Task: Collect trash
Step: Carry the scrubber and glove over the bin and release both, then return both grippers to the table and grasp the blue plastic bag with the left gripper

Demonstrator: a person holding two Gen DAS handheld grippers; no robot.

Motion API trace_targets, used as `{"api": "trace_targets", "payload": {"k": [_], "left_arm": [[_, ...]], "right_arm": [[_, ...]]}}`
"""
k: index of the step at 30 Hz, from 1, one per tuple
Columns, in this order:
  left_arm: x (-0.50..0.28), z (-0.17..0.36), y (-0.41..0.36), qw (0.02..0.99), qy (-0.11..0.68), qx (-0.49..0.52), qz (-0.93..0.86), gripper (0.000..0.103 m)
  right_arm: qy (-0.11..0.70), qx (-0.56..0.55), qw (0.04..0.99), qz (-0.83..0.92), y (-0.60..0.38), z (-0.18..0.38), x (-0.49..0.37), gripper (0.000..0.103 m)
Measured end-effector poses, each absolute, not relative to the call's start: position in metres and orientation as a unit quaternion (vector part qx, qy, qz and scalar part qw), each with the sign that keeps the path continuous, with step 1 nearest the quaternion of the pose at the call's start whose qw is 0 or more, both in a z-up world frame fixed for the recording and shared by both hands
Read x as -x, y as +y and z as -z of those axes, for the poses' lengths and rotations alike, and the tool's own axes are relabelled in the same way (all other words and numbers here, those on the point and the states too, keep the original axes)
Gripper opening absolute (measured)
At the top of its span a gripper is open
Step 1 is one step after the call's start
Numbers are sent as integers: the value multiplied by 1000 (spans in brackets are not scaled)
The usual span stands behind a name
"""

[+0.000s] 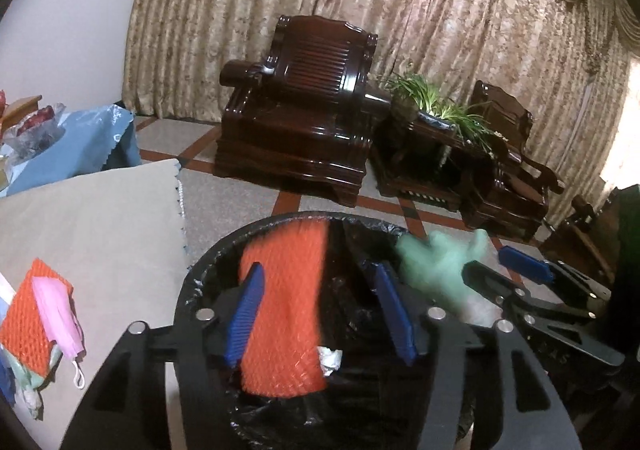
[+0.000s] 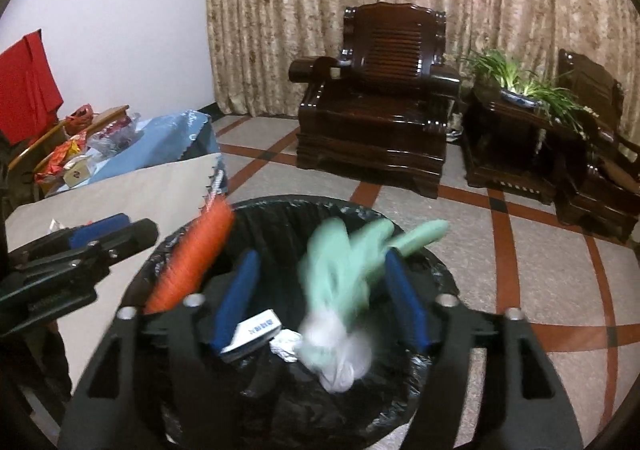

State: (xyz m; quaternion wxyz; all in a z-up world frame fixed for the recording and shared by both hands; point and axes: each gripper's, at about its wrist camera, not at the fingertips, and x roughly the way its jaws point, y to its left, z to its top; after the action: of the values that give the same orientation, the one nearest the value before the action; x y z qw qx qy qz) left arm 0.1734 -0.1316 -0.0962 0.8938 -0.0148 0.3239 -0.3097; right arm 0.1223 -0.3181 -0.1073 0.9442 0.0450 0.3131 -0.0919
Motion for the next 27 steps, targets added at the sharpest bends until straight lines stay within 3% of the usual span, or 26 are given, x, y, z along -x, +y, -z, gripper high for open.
{"api": "trace_targets", "payload": {"k": [5, 10, 27], "left_arm": [[-173, 99, -114, 900, 327, 17, 287, 79], [-170, 96, -80, 915, 318, 19, 248, 92], [-138, 91, 79, 955, 285, 14, 85, 96]], "right_arm": [[319, -51, 941, 101, -318, 114, -117, 91], [315, -69, 941, 99, -311, 115, -110, 95], [313, -45, 949, 4, -210, 101, -138, 96]]}}
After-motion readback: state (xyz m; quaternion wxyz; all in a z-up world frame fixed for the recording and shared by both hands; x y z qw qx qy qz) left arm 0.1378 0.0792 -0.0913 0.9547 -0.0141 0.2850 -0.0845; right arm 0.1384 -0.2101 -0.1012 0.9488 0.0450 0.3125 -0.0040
